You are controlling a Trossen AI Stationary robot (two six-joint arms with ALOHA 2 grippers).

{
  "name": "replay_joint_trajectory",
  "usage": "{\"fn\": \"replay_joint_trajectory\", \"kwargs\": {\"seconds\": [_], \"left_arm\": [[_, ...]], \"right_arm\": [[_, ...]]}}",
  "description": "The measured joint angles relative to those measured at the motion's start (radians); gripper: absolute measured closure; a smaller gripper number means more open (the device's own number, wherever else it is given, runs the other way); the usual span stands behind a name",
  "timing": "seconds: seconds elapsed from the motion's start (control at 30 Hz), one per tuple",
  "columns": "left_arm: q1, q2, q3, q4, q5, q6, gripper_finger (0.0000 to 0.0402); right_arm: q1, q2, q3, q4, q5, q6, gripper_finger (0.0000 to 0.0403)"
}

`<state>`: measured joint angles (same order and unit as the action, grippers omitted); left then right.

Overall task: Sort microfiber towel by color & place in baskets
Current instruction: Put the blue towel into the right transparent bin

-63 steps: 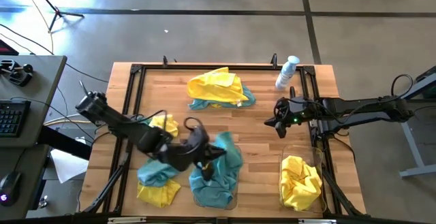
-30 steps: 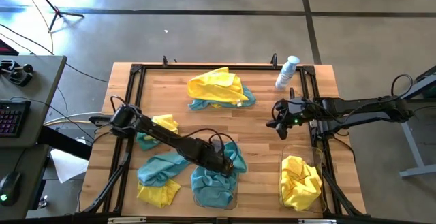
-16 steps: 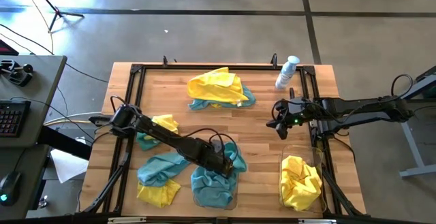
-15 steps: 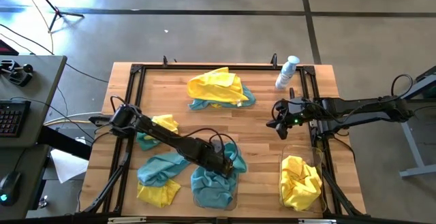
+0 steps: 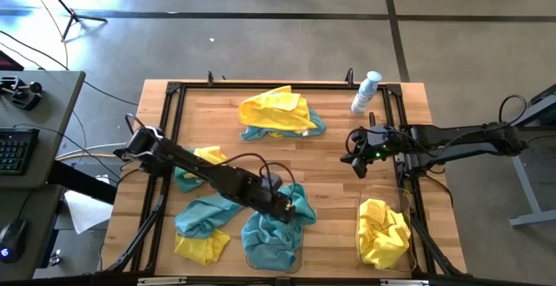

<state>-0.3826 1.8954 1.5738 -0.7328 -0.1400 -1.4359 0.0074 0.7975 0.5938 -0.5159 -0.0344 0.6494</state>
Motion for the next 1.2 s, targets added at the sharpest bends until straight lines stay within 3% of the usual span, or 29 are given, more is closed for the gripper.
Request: {"fn": "replay_joint_trajectory", "kwargs": {"seconds": [0.17,0.33,0.43,0.53,0.73,1.03,1.2], "left_arm": [[0.0,-0.035,0.001,-0.047,-0.033,0.017,0.0296],[0.0,-0.042,0.001,-0.05,0.048,0.115,0.0296],[0.0,-0.042,0.002,-0.062,0.06,0.179,0.0296],[-0.005,-0.049,0.001,-0.087,0.047,0.237,0.0296],[-0.014,-0.077,0.001,-0.138,0.041,0.439,0.0296],[-0.082,-0.132,-0.01,-0.309,-0.037,0.612,0.0296],[-0.152,-0.262,-0.12,-0.309,-0.083,0.627,0.0296]], "right_arm": [[0.0,0.001,0.0,0.003,-0.001,0.004,0.0403],[0.026,0.002,0.0,0.025,0.0,0.023,0.0403],[0.099,0.005,0.0,0.14,0.006,-0.013,0.0403],[0.195,0.044,0.021,0.241,0.088,-0.022,0.0403],[0.346,0.289,0.206,0.219,0.232,-0.072,0.0403],[0.414,0.724,0.611,-0.008,0.241,-0.022,0.0403],[0.411,0.92,0.807,-0.129,0.241,0.051,0.0403]]}}
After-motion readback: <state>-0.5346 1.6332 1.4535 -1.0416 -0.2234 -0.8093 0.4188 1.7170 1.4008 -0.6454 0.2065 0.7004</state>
